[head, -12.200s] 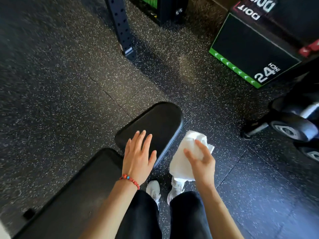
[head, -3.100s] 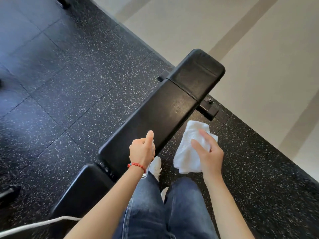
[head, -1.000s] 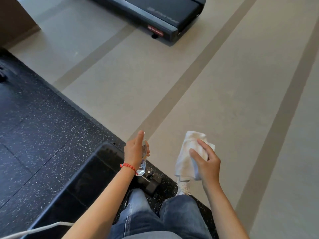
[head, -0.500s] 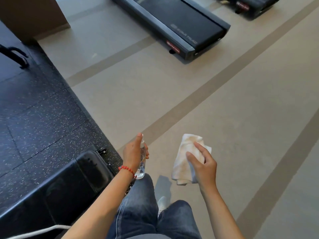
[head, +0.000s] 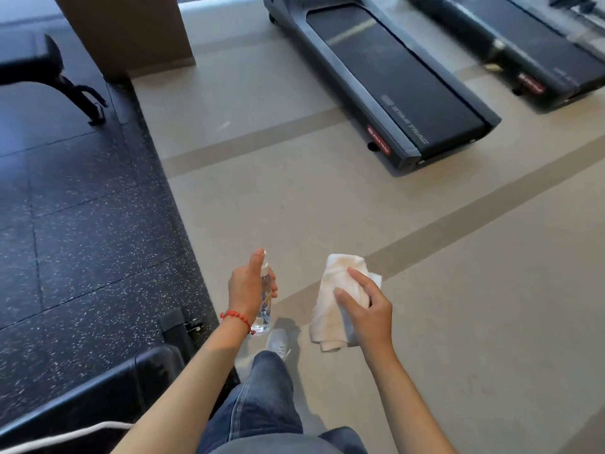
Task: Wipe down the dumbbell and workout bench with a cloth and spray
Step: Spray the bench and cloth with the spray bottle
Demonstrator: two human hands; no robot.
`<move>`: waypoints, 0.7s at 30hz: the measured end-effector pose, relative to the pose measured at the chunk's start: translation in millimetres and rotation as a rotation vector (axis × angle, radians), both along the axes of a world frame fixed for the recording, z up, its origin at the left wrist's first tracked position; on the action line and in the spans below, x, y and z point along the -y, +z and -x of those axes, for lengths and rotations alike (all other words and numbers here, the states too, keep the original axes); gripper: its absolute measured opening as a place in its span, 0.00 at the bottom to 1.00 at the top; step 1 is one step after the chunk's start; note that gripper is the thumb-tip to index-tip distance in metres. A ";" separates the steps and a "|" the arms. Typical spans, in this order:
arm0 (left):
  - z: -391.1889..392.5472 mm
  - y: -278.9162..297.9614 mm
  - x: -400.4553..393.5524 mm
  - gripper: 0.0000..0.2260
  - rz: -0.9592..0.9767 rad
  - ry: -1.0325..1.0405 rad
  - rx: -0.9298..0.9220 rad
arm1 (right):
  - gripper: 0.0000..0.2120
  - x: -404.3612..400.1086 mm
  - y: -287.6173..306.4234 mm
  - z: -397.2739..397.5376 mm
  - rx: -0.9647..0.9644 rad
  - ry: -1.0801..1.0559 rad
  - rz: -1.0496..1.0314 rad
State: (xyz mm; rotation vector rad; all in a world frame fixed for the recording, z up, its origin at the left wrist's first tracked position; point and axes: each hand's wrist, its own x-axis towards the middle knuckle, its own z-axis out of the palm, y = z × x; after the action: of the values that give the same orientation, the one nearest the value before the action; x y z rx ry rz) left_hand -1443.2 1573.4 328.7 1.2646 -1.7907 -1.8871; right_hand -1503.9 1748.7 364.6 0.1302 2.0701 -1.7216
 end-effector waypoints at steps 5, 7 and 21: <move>60.2 5.7 70.2 0.27 0.001 0.097 0.018 | 0.15 82.2 8.8 77.5 -0.032 0.128 -0.002; 80.2 7.8 92.6 0.26 -0.027 0.159 0.023 | 0.15 110.3 11.8 103.2 -0.046 0.175 -0.009; 214.3 4.7 220.3 0.31 -0.054 0.452 -0.001 | 0.15 276.2 0.3 290.1 0.002 0.486 0.004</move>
State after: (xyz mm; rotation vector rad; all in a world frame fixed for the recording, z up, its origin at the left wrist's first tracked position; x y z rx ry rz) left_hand -1657.6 1353.2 333.4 1.5302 -1.3148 -1.6820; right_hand -1794.0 1472.4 364.9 -0.3452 1.8941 -1.4213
